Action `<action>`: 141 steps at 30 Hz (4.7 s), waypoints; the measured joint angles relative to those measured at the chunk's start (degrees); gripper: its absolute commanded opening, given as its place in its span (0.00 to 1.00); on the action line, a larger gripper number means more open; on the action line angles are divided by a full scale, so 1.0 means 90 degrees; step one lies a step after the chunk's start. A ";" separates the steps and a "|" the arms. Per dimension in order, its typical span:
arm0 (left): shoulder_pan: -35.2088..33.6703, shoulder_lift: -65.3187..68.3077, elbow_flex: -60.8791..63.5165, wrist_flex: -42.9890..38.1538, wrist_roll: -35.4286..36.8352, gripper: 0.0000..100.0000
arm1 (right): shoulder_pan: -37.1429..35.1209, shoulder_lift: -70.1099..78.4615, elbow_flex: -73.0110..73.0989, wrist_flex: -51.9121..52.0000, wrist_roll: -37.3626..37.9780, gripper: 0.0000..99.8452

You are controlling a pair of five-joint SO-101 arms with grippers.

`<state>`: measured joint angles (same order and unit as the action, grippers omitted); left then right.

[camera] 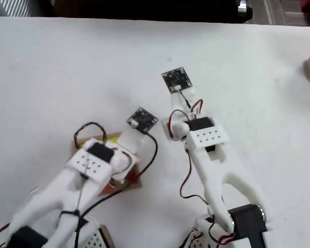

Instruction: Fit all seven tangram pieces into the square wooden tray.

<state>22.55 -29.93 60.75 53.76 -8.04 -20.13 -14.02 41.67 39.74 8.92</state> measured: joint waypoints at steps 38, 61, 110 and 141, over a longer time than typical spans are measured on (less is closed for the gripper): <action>-0.0703 -0.2295 0.0879 0.0742 -0.0420 0.02 | 0.0039 0.0029 -0.0059 0.0010 0.0010 0.02; -0.3419 -0.1114 0.1182 0.0479 -0.1035 0.02 | 0.0459 0.0029 -0.0117 -0.0010 -0.0479 0.02; -0.1856 -0.3595 0.2354 0.0400 -0.1074 0.02 | 0.0430 0.0029 -0.0117 0.0000 -0.0479 0.02; -0.3077 -0.7306 0.4083 0.0303 -0.0430 0.02 | 0.2090 -0.4122 0.3194 0.1690 0.0293 0.02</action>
<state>-5.14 -95.69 97.49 56.48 -11.91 -1.32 -51.12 70.42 54.95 11.56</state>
